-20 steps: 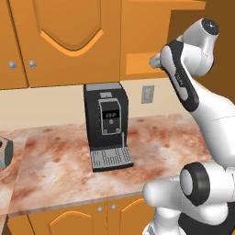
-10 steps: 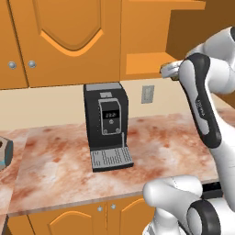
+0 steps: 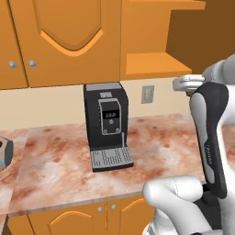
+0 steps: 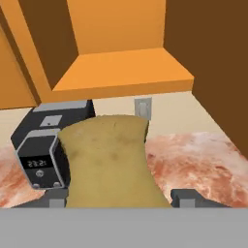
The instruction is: Open the cabinet. Pick the sponge and place it next to the sink. Then close the cabinet.
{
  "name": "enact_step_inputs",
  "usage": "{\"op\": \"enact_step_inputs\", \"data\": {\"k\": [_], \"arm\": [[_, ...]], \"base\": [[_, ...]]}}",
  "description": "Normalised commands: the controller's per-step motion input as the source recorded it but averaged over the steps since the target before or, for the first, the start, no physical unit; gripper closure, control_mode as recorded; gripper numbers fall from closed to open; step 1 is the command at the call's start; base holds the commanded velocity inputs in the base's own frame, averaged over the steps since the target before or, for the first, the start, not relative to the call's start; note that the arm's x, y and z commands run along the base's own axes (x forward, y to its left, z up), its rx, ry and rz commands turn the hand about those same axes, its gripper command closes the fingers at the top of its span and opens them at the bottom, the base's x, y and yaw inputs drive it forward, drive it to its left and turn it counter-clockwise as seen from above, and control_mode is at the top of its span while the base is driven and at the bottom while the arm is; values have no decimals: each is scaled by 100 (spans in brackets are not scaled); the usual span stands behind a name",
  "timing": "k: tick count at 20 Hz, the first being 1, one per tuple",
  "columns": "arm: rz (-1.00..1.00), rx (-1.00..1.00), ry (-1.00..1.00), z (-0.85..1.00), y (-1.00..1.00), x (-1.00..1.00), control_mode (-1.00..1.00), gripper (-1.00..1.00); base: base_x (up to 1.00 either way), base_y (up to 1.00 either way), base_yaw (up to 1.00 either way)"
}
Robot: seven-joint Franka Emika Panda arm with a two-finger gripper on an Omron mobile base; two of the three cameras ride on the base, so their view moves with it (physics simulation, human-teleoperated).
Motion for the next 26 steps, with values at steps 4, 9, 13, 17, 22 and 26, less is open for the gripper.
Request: {"op": "enact_step_inputs", "data": {"k": [4, 9, 13, 17, 22, 26], "arm": [[-23, 0, 0, 0, 0, -100, -100, 100], [-4, 0, 0, 0, -4, -73, -100, 100], [0, 0, 1, 0, 0, -1, -100, 100], [5, 0, 17, 0, 0, -2, -100, 100], [1, 0, 9, 0, 1, -14, -100, 100], [0, 0, 0, 0, 0, -63, -100, 100]], "base": [[0, 0, 0], [0, 0, 0], [0, 0, 0], [0, 0, 0], [0, 0, 0], [0, 0, 0]]}}
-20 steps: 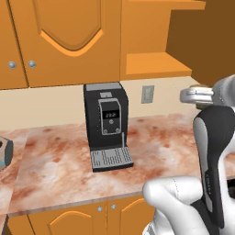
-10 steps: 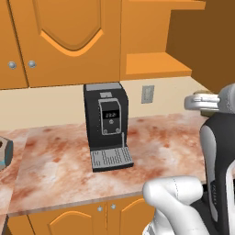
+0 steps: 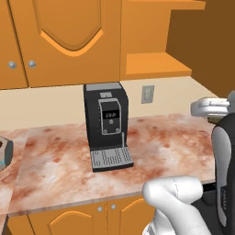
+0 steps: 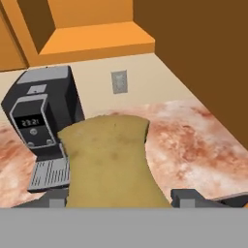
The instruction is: Open the cabinet. Pick the sponge and place it next to the sink. Then close the cabinet.
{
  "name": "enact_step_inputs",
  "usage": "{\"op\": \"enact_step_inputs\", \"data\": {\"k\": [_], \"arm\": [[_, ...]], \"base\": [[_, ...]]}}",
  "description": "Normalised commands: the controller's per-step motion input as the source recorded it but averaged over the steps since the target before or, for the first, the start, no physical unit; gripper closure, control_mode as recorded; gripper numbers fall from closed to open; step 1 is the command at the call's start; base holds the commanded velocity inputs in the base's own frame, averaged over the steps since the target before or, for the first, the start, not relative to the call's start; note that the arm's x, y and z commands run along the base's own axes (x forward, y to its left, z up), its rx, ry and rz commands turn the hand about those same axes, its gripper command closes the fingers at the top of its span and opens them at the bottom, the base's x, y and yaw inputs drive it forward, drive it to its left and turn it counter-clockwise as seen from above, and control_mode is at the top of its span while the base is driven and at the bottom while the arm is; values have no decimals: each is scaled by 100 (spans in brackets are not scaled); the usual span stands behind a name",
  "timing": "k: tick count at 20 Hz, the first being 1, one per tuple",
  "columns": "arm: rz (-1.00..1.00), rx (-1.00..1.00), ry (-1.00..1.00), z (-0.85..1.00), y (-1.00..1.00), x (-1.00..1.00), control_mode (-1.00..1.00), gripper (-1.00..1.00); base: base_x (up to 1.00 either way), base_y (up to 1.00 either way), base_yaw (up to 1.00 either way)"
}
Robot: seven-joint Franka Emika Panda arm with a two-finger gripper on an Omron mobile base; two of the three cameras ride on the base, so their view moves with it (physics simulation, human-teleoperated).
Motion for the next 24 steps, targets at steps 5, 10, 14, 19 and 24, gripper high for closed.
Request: {"op": "enact_step_inputs", "data": {"k": [5, 10, 14, 19, 24], "arm": [[0, 0, 0, 0, 0, -21, 100, 100], [0, 0, 0, 0, 0, 0, 100, 100], [0, 0, 0, 0, 0, 0, 100, 100], [0, 0, 0, 0, 0, 0, 100, 100], [0, 0, 0, 0, 0, 0, 100, 100]], "base": [[-2, 0, 0], [-68, 0, 0], [-89, 0, 0], [-94, -12, 0], [-9, -72, -4]]}}
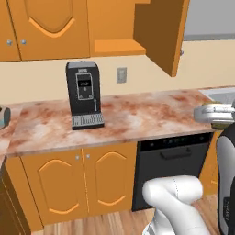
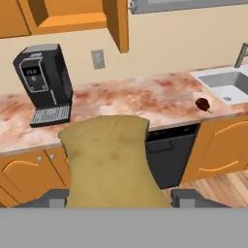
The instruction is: Open the cabinet. Pick the sponge and place it next to the sink. Then close the cabinet.
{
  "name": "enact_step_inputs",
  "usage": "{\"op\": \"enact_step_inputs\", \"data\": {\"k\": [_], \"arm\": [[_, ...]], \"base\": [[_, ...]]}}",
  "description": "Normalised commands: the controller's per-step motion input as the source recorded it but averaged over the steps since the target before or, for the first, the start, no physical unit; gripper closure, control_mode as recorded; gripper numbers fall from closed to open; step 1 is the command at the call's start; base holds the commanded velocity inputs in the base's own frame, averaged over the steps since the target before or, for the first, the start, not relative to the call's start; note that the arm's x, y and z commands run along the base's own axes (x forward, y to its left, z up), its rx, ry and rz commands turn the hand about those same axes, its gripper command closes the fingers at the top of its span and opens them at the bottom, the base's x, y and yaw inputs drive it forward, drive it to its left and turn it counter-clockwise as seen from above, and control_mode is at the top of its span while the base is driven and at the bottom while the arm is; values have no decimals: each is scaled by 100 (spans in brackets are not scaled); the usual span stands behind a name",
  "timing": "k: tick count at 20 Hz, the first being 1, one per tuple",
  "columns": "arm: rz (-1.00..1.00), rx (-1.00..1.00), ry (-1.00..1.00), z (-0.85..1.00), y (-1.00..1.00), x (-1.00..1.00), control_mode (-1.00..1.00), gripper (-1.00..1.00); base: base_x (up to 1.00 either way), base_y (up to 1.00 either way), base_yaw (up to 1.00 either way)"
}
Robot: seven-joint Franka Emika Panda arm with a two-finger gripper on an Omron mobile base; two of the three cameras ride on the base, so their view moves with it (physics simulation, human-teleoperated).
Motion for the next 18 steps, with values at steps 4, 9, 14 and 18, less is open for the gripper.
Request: {"op": "enact_step_inputs", "data": {"k": [4, 9, 14, 18], "arm": [[0, 0, 0, 0, 0, 0, 100, 100], [0, 0, 0, 0, 0, 0, 100, 100], [0, 0, 0, 0, 0, 0, 100, 100], [0, 0, 0, 0, 0, 0, 100, 100]], "base": [[19, -100, -11], [38, -100, -11], [70, -100, -2], [83, -83, 2]]}}
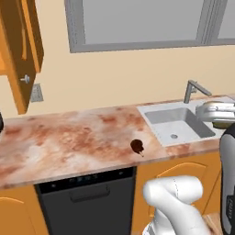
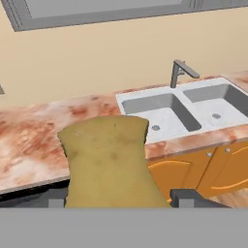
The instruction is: Open the cabinet. Pick the sponge and place it next to the sink. Then close the cabinet.
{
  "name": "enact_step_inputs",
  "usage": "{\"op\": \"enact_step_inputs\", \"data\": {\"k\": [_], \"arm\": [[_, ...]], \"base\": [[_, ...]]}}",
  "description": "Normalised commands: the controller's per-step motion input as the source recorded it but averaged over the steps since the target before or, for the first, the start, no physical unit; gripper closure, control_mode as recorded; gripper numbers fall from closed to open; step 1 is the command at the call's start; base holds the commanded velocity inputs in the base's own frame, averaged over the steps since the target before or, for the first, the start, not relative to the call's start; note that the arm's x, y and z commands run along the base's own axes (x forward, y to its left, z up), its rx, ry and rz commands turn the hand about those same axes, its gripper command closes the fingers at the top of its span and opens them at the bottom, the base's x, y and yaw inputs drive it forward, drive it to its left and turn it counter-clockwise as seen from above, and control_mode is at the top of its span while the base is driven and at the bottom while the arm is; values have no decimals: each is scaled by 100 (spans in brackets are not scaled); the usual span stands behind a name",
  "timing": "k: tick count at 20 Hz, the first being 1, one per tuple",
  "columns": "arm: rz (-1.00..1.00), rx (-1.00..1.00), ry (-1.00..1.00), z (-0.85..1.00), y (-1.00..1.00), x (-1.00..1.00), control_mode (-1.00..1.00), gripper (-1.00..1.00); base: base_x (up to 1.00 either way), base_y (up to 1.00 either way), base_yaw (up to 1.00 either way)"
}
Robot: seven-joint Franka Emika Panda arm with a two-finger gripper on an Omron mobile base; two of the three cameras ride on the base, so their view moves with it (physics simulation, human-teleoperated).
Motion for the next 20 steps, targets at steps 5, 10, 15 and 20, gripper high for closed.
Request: {"op": "enact_step_inputs", "data": {"k": [5, 10, 15, 20], "arm": [[0, 0, 0, 0, 0, 0, 100, 100], [0, 0, 0, 0, 0, 0, 100, 100], [0, 0, 0, 0, 0, 0, 100, 100], [0, 0, 0, 0, 0, 0, 100, 100]], "base": [[51, -42, 14], [18, -5, 20], [55, -8, 15], [6, -1, 0]]}}
